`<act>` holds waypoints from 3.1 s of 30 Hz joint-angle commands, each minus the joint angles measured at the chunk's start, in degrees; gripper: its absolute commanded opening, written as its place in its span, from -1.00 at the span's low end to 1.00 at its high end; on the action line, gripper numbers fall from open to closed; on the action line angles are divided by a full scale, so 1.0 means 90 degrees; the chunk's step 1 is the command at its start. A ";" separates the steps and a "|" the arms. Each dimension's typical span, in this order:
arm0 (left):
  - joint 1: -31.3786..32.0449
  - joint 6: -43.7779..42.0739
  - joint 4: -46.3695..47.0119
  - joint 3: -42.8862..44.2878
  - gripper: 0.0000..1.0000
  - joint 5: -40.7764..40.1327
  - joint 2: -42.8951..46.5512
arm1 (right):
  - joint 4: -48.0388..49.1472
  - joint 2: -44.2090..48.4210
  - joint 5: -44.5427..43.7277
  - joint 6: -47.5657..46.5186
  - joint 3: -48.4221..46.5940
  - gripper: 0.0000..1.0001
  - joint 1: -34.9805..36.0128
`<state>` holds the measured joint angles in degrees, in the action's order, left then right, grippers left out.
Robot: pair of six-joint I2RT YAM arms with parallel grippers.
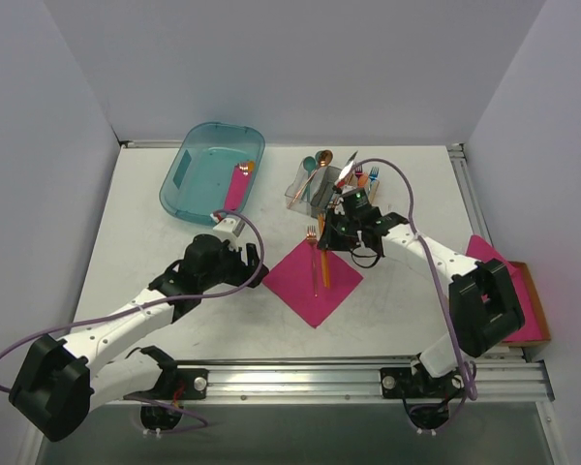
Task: Place the utensils on the paper napkin and roll it up
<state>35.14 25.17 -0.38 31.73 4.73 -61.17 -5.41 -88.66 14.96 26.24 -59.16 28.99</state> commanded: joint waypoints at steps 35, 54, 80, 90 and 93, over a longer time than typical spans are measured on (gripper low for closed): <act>-0.0017 -0.0082 0.0121 0.0020 0.62 0.0060 0.0019 | 0.0103 -0.1603 -0.1106 0.0708 -0.0566 -0.80 0.0821; -0.0017 -0.0082 0.0140 0.0010 0.62 0.0089 0.0019 | -0.0288 -0.1614 -0.1643 0.0668 -0.0751 -0.47 0.0997; -0.0017 -0.0091 0.0150 0.0020 0.62 0.0080 -0.0010 | -0.0942 -0.2199 -0.2873 0.0083 -0.1454 -0.43 0.1837; -0.0017 -0.0091 0.0160 0.0020 0.62 0.0099 -0.0020 | -0.0971 -0.2278 -0.2942 0.0092 -0.1474 -0.72 0.1857; -0.0017 -0.0091 0.0160 0.0020 0.63 0.0099 -0.0010 | -0.0961 -0.2190 -0.2981 0.0131 -0.1464 -0.83 0.1857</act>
<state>35.14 25.17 -0.40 31.73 4.84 -61.56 -11.90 -109.30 -9.72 27.05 -70.65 45.39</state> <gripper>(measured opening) 0.812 0.104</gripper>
